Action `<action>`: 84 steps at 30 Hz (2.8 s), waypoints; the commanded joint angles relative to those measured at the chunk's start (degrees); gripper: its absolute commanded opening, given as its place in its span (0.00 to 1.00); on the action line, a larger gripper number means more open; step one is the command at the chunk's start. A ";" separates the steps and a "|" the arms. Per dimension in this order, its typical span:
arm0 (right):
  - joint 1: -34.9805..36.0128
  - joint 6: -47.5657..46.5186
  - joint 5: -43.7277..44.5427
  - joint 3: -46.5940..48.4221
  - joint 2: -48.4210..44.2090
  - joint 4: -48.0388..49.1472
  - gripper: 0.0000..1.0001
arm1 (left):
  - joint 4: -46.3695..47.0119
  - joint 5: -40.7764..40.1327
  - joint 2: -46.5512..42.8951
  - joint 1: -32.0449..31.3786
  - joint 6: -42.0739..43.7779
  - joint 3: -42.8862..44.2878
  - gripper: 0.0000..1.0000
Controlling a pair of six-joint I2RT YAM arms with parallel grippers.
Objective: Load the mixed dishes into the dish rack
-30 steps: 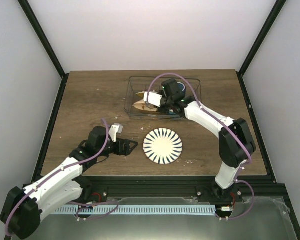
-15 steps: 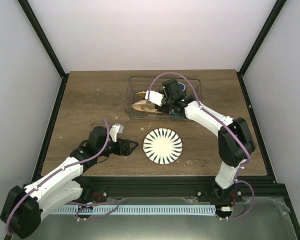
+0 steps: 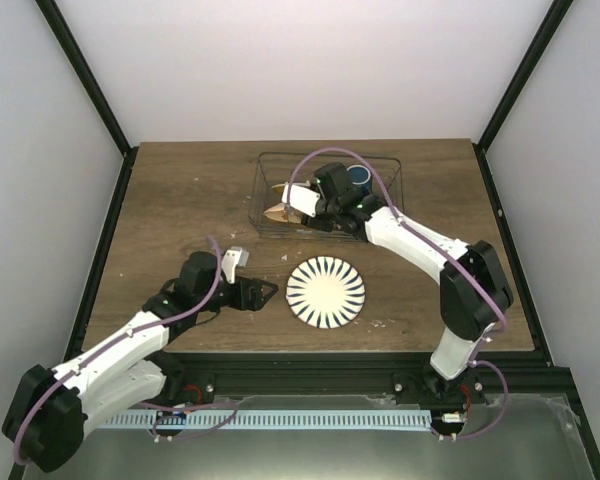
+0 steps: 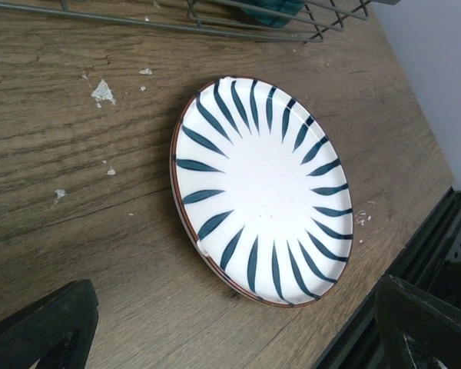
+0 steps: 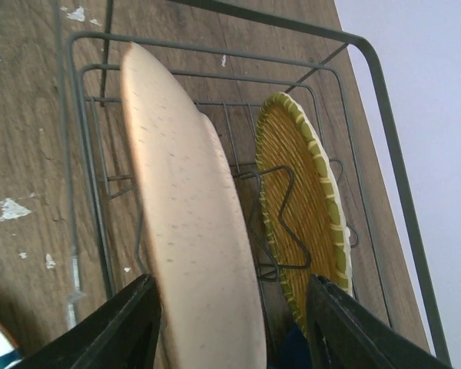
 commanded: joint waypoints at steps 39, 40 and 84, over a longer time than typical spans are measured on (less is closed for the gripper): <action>12.51 59.42 26.96 -21.15 -33.61 -16.70 0.57 | 10.17 -1.50 41.46 -7.18 0.43 16.24 0.77; 12.51 59.63 27.17 -21.46 -34.12 -17.29 0.56 | 9.74 -2.02 42.16 -7.51 0.31 16.70 0.72; 4.72 73.61 -3.59 -35.34 -34.39 -5.08 0.98 | 5.32 0.63 12.39 3.64 -0.95 3.28 0.00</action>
